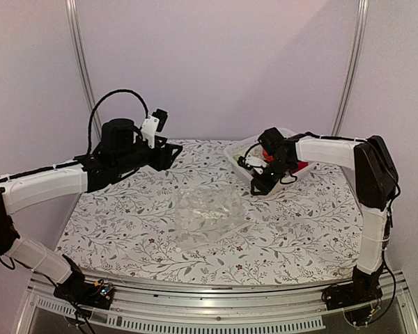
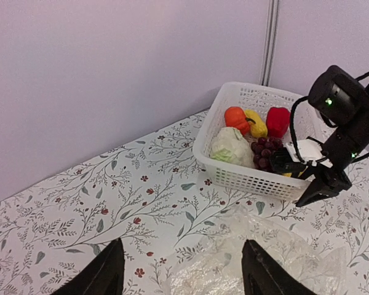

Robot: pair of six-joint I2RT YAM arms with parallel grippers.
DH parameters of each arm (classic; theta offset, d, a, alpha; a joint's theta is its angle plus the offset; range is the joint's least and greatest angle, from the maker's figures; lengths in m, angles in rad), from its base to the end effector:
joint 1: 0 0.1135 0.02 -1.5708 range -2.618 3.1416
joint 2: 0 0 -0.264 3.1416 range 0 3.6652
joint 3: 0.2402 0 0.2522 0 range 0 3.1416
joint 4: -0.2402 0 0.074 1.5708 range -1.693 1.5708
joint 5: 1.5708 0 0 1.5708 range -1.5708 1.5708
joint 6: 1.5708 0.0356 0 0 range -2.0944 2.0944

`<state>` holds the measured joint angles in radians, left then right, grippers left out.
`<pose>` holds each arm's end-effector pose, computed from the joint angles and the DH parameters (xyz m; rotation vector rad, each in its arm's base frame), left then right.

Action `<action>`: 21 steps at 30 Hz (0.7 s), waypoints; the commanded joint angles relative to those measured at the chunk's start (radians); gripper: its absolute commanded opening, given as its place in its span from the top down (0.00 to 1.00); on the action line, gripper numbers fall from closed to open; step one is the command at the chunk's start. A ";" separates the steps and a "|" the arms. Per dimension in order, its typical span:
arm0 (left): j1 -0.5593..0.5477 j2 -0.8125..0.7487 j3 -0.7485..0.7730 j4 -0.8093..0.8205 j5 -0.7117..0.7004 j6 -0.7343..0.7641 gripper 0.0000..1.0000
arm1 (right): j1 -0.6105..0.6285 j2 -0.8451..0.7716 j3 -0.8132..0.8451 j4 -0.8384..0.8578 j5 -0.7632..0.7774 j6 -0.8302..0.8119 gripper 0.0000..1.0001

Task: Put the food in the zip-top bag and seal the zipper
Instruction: Move the bin to the center of the board.

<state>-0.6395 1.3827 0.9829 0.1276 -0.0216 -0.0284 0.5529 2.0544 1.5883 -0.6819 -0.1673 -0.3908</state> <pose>0.2614 -0.1935 0.3033 0.5468 1.7845 -0.4453 0.3656 0.2326 0.1912 -1.2804 2.4014 0.2747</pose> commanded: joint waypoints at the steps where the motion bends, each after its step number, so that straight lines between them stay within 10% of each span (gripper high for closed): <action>1: -0.015 -0.019 0.020 -0.017 0.014 -0.010 0.36 | 0.005 -0.150 -0.213 -0.101 0.010 -0.055 0.52; 21: -0.114 0.054 0.032 -0.057 0.024 0.047 0.35 | -0.194 -0.858 -0.817 -0.251 0.161 -0.303 0.38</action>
<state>-0.7136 1.4086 0.9852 0.1047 -0.0063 -0.0200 0.3855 1.2659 0.7914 -0.9024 -0.0505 -0.6125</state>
